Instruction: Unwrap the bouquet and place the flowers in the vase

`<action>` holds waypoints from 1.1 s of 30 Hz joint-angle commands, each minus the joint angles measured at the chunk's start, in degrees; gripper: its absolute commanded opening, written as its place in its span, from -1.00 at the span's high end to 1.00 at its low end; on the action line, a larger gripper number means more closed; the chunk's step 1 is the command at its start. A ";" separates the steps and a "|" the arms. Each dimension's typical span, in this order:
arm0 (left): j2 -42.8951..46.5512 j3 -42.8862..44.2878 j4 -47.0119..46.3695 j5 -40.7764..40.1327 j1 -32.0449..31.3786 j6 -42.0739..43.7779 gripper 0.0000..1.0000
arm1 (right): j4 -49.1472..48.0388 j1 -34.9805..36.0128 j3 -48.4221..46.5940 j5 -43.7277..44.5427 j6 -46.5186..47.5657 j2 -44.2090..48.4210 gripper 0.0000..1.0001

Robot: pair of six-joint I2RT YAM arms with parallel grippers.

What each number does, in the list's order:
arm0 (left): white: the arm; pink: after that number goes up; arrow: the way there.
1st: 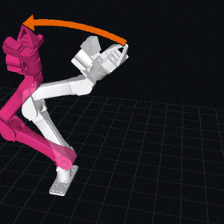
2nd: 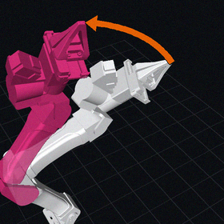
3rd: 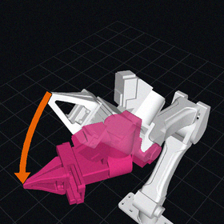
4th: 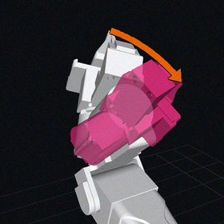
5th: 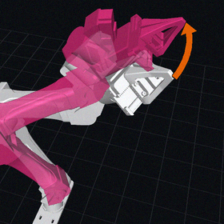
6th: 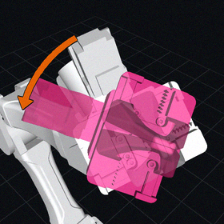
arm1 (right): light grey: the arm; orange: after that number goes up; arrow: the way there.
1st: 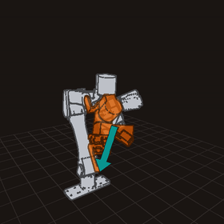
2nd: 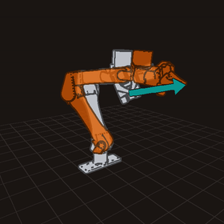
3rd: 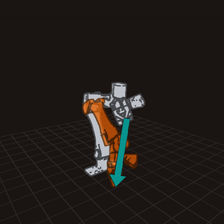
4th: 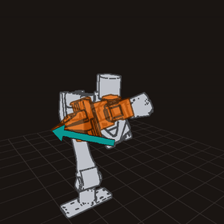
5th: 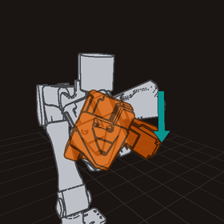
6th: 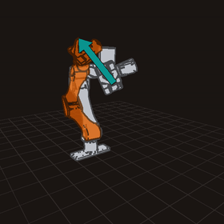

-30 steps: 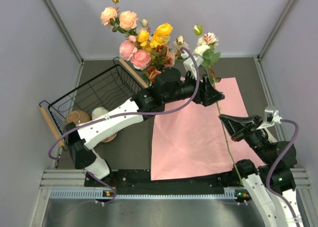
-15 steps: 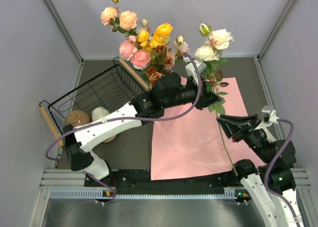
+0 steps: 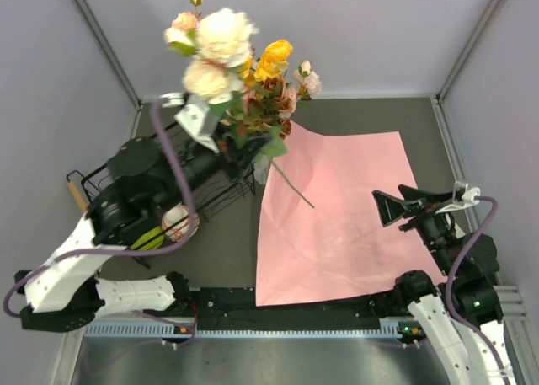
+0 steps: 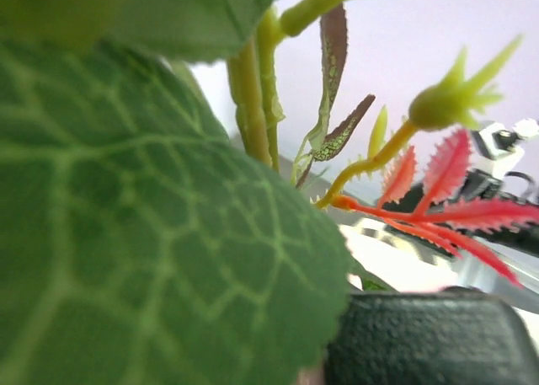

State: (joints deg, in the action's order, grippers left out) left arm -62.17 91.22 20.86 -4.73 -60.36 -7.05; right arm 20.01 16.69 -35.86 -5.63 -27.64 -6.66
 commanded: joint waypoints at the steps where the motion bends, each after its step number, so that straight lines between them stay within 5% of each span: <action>1: 7.57 1.16 7.36 -20.11 0.15 10.64 1.00 | -0.67 -0.16 -0.89 2.82 -0.66 -3.18 -0.86; 8: 11.47 -2.28 -7.93 -38.67 0.24 22.41 1.00 | -2.87 -0.25 -0.62 1.59 -3.56 -6.88 -0.86; 14: 7.78 1.05 -15.15 -39.48 0.94 27.79 1.00 | -2.43 -0.16 -0.53 1.67 -4.00 -6.27 -0.85; 24: -3.64 13.89 -6.02 -30.25 7.01 20.15 1.00 | -2.26 -0.16 -0.53 1.76 -4.35 -6.53 -0.85; 33: -11.30 30.76 11.82 -25.86 9.29 12.77 1.00 | -1.90 -0.16 -0.27 2.29 -3.30 -6.44 -0.86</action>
State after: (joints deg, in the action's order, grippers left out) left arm -72.42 114.15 25.54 -33.28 -51.31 10.33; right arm 19.51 16.69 -35.66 -4.10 -31.55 -13.39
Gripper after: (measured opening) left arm 0.067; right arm 0.927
